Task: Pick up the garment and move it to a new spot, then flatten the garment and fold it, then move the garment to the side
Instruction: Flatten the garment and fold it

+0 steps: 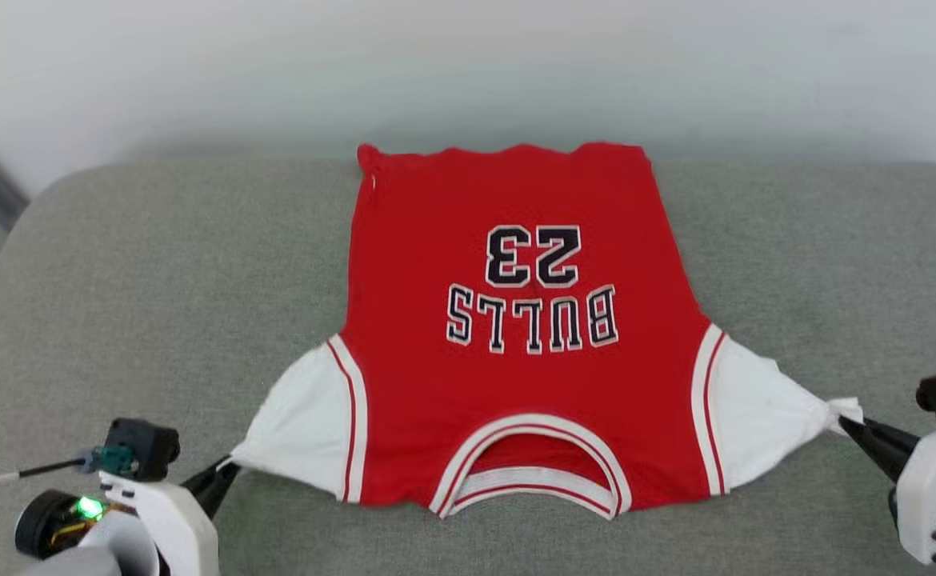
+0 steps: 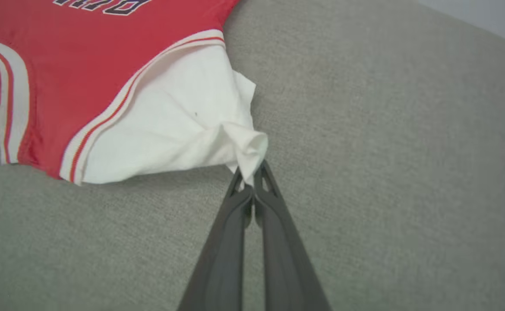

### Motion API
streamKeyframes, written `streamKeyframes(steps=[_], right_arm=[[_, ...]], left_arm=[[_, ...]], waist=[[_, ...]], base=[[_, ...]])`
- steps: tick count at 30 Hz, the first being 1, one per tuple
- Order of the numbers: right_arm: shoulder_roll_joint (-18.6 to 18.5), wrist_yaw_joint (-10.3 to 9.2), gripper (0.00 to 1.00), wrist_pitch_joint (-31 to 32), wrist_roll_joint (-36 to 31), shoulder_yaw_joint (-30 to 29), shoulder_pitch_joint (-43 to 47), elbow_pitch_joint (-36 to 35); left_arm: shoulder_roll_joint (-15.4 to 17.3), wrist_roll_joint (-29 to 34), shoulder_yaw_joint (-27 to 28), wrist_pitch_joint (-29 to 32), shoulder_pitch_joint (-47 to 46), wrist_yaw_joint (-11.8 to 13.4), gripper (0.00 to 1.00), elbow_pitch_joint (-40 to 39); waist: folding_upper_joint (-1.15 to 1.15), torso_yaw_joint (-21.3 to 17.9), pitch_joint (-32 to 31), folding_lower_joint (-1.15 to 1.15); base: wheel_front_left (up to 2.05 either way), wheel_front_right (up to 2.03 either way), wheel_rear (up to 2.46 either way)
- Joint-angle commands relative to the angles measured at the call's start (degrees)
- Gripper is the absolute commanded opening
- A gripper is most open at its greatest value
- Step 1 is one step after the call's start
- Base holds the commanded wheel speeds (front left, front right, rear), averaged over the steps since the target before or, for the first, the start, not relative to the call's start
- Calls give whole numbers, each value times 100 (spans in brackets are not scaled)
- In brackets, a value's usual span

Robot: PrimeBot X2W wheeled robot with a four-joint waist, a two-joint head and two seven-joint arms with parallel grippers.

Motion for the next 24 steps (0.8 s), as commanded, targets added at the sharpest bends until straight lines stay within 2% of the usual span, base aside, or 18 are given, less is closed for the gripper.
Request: streamKeyframes(steps=[1, 9, 15, 21, 22, 23, 24], right_arm=[[-110, -6, 0, -74, 44, -68, 177, -15], [-403, -6, 0, -47, 36, -209, 1547, -456], [-502, -6, 0, 388, 239, -552, 2362, -797], [-454, -6, 0, 845, 42, -883, 2676, -1074], [-418, -6, 28, 845, 9, -1029, 2647, -1103], [-401, -7, 48, 901, -62, -1149, 2618, -1130], [-398, -6, 62, 943, -157, -1255, 2581, -1179]], left_arm=[[94, -53, -14, -11, 170, 73, 0, -99], [602, -149, -172, 41, 1024, 572, 0, -792], [596, -230, -205, -55, 1394, 814, 0, -1022], [522, -293, -80, -211, 1495, 998, 0, -1141], [511, -280, -58, -228, 1499, 1035, 0, -1171], [504, -245, -45, -254, 1498, 1067, 0, -1206], [486, -223, 0, -282, 1486, 1105, 0, -1249]], waist=[[0, -27, -152, 2], [0, -5, -304, 2], [0, -26, -255, 2], [0, -22, -171, 2], [0, -21, -161, 2], [0, -17, -150, 2], [0, -11, -135, 2]], base=[[0, 0, 0], [0, 0, 0], [0, 0, 0], [0, 0, 0], [0, 0, 0], [0, 0, 0], [0, 0, 0]])
